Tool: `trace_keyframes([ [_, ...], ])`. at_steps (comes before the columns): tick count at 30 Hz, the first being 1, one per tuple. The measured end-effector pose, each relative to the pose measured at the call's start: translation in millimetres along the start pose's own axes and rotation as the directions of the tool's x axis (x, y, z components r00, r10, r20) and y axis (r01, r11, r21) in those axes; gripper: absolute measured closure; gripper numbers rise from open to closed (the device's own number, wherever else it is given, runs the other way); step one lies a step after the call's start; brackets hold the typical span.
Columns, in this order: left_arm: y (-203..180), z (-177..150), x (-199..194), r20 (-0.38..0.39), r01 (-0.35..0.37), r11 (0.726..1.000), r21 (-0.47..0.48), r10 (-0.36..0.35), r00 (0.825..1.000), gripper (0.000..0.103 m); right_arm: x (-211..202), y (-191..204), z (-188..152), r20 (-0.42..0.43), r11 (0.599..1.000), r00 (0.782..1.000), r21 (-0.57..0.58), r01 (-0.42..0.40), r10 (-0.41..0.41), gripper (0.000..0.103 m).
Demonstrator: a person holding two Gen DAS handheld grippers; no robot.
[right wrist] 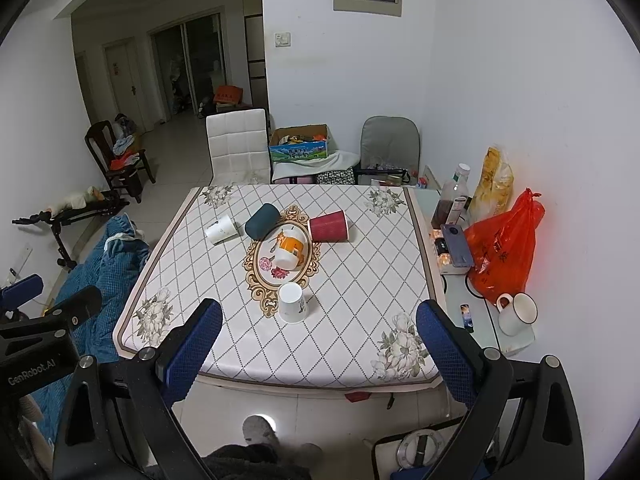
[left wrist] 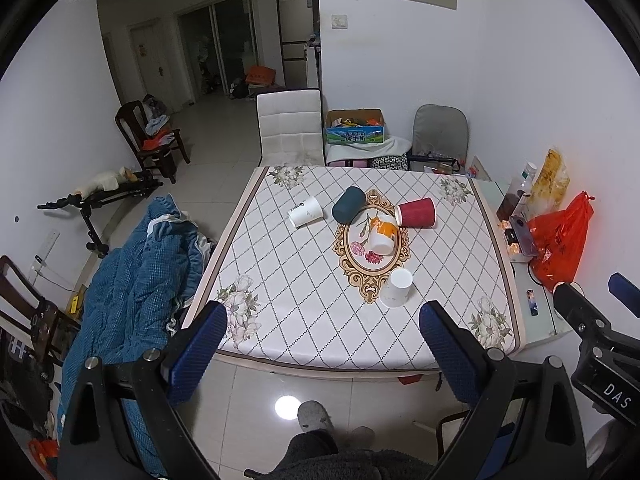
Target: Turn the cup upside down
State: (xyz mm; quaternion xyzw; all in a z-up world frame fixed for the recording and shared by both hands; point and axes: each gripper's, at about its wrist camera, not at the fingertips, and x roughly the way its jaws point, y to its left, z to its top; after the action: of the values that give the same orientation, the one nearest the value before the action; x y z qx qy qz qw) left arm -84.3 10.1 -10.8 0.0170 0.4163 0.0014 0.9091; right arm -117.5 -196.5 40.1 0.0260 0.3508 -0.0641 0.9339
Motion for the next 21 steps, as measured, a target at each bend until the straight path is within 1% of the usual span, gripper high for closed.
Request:
trace_keyframes([
  [8,-1,1,3,0.000,0.001,1.000,0.005,-0.001,1.000,0.004,1,-3,1,-0.009,1.000,1.000,0.005,-0.004,0.004,0.003],
  [15,-2,1,3,-0.001,0.000,1.000,0.004,0.000,1.000,0.004,15,-3,6,-0.026,1.000,1.000,0.006,-0.015,0.016,0.003],
  [21,-1,4,4,0.000,0.001,1.000,0.003,-0.001,1.000,0.004,14,0,6,-0.024,1.000,1.000,0.006,-0.016,0.016,0.003],
])
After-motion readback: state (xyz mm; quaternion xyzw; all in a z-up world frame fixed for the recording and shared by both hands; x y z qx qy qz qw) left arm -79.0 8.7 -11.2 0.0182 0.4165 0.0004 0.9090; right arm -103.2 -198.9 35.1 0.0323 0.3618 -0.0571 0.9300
